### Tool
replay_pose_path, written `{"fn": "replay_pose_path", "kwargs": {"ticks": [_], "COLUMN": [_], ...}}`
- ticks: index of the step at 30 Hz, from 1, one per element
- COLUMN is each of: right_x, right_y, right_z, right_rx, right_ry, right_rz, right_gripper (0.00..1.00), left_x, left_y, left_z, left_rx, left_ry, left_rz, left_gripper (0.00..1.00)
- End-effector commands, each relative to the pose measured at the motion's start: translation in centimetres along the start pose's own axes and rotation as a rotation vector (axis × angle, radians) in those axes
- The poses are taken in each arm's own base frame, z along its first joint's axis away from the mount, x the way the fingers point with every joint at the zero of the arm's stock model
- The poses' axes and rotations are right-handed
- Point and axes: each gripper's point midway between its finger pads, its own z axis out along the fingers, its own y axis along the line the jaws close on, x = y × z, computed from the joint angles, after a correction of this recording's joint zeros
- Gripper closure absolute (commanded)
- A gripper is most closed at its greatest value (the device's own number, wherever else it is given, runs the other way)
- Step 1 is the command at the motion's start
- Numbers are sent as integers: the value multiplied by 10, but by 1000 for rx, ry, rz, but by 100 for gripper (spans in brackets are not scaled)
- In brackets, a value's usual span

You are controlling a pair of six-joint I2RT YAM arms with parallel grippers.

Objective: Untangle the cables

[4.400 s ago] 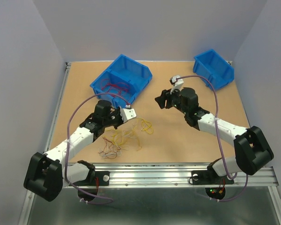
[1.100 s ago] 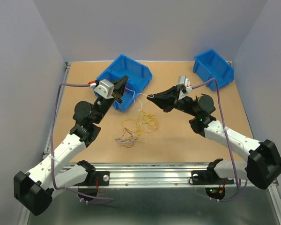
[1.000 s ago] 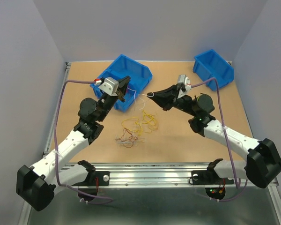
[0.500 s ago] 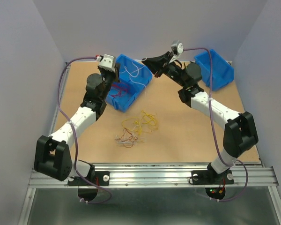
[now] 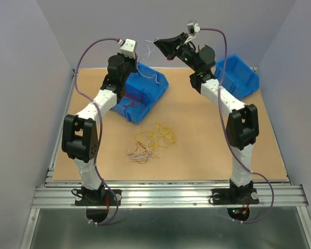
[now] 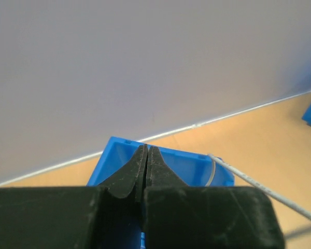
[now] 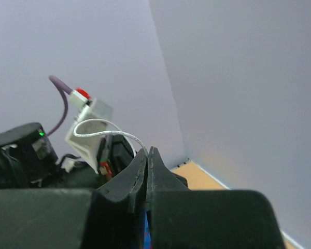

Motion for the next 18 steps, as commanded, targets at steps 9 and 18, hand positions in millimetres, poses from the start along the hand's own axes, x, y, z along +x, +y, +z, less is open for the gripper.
{"fn": "replay_pose_path", "kwargs": {"ticks": [9, 18], "right_x": [114, 198], "right_y": [-113, -145], "right_z": [-4, -36], "right_rx": [112, 229], "right_ry": [71, 159], "right_rz": [184, 232], "right_gripper": [100, 100], "left_x": [73, 114], "left_y": [38, 39], "left_z": [62, 82], "left_rx": [-48, -19], "left_ry": [205, 323], "left_rz": [138, 178], "left_gripper": [100, 100]}}
